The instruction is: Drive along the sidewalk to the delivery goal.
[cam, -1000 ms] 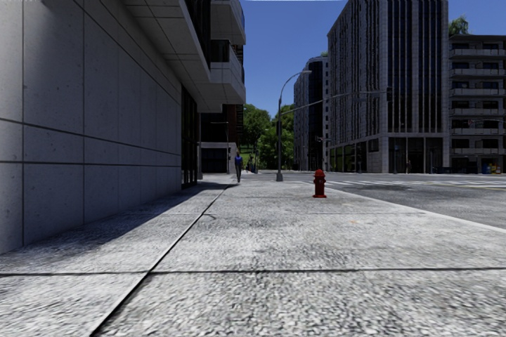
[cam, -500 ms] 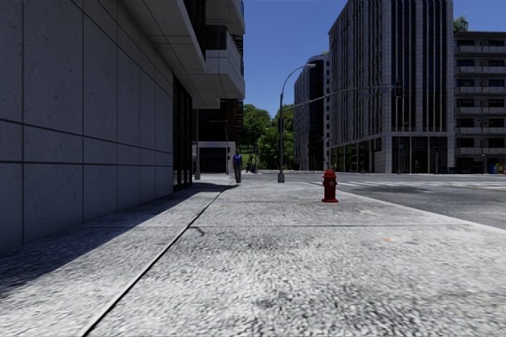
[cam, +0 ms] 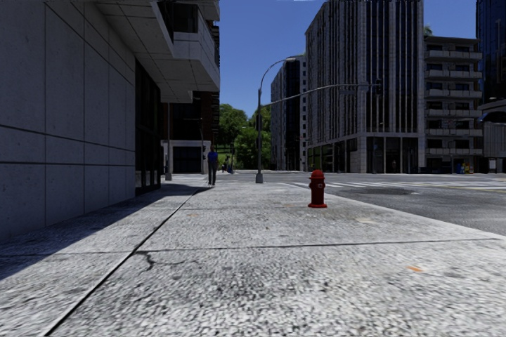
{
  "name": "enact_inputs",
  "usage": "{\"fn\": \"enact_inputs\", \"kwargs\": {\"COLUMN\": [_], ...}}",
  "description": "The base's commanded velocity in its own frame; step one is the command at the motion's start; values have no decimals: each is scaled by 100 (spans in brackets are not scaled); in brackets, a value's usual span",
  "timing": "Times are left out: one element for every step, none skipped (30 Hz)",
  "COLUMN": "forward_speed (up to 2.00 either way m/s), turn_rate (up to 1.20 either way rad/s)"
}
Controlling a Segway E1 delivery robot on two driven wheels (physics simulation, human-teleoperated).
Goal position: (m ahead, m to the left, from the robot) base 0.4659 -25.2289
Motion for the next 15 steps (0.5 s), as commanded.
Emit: {"fn": "enact_inputs", "kwargs": {"forward_speed": [200,200,200,200,200,200,200,200,200,200,200,200,200,200,200], "turn_rate": [0,0,0,0,0,0,0,0,0,0,0,0,0,0,0]}}
